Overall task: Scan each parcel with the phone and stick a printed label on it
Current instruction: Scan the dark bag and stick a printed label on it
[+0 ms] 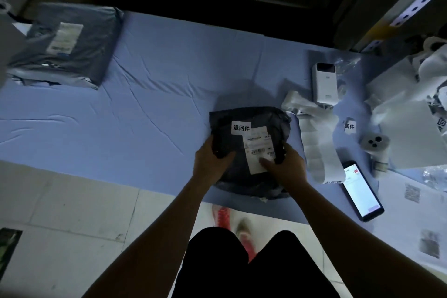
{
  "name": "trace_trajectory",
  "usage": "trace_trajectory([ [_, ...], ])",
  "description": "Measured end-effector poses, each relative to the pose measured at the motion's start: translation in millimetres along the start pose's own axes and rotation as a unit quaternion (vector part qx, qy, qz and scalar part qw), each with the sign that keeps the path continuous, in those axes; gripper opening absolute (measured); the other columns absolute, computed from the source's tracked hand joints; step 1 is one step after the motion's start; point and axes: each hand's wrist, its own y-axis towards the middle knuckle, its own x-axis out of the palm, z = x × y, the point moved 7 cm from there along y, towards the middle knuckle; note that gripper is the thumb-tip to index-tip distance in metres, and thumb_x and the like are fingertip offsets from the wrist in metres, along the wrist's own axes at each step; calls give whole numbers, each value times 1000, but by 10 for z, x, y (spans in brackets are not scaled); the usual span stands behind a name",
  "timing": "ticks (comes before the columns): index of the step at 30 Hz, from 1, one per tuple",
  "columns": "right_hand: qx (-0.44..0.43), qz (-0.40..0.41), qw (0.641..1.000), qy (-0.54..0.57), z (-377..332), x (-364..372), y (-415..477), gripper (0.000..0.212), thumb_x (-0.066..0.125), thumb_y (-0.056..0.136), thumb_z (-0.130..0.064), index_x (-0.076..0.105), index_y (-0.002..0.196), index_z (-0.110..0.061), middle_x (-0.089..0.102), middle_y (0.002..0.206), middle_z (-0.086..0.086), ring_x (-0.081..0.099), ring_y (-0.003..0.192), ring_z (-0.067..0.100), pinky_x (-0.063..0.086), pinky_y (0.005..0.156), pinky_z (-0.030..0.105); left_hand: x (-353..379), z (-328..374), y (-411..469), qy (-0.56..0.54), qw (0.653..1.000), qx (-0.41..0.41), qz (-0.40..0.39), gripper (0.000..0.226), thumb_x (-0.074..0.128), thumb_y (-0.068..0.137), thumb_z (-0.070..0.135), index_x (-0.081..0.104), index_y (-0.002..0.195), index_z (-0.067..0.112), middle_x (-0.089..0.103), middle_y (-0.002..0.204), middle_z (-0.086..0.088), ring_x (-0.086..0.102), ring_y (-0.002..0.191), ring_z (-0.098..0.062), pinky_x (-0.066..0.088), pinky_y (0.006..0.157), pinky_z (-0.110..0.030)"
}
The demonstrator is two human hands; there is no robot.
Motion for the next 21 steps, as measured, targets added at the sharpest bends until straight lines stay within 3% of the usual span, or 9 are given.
trace_trajectory([
  [2,-32,-14,999,22,-29,15,-101,71,84,80,-35,53,140,-15,67,129,6,62,120,28,51,101,49,-17,-91,-140,-8,1000,-23,-6,80,85,77,34,46,146,16,61,132,-4,60,116,-23,52,101,-38],
  [5,-71,-33,995,59,-149,63,-249,75,85,80,-34,51,144,-16,65,133,5,60,123,28,50,104,48,-257,-164,-393,-26,999,-30,34,81,86,77,25,46,146,15,62,122,-3,60,93,-11,53,83,-24],
  [9,-153,-41,983,92,-665,172,-456,65,83,79,-33,57,138,-22,67,127,1,62,119,24,49,96,33,-919,-46,-745,-18,992,-2,125,77,82,80,17,45,147,16,60,121,-4,60,97,-20,56,87,-38],
  [12,-212,-55,969,111,-1259,377,-686,55,84,76,-31,62,127,-24,68,117,-5,64,112,21,48,84,23,-1584,-9,-1012,11,980,25,196,75,79,81,18,45,148,21,56,120,3,58,96,-19,54,86,-37],
  [17,-281,-95,949,103,-2204,952,-1199,67,85,78,-36,58,136,-17,65,131,5,60,121,24,52,101,41,-2637,-374,-1429,-24,961,11,276,73,78,82,23,44,147,28,49,118,12,55,92,-10,54,86,-36],
  [21,-329,-111,935,73,-2881,1559,-1610,66,85,78,-38,58,135,-15,65,131,6,60,120,24,51,96,34,-3358,-905,-1664,-73,945,-10,319,80,82,78,25,43,149,29,52,122,8,56,99,-15,52,91,-35],
])
